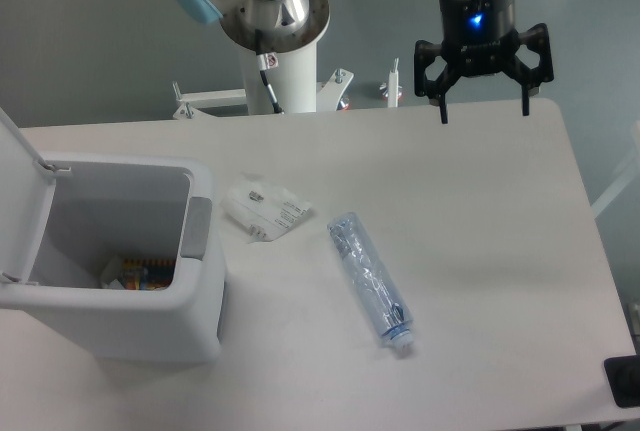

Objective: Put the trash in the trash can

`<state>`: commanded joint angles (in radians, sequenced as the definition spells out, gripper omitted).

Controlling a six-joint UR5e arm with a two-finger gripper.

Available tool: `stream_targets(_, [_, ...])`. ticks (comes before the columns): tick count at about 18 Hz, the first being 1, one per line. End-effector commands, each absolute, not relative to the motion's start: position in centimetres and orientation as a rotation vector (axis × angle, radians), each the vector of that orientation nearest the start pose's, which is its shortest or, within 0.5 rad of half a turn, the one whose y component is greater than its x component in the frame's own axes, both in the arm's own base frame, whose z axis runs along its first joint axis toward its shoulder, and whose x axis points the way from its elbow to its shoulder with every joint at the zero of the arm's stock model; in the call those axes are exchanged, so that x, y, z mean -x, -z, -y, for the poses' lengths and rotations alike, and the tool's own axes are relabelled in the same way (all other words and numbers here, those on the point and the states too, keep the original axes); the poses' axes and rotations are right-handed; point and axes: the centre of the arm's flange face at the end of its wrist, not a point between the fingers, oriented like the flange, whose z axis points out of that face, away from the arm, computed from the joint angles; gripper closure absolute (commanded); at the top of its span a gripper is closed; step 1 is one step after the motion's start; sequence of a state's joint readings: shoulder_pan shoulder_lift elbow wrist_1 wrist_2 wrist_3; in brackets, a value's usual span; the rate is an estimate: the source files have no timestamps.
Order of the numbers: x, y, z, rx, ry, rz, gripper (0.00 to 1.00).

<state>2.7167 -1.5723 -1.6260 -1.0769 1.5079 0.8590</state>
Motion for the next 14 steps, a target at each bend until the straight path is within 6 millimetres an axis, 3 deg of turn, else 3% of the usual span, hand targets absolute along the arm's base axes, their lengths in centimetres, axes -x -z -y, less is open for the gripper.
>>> stream_targets(10, [42.5, -52.1, -35.0, 2.731, -0.542, 0.36, 0.0])
stream_targets(14, [42.6, -49.6, -35.3, 2.728, -0.506, 0.432, 0.0])
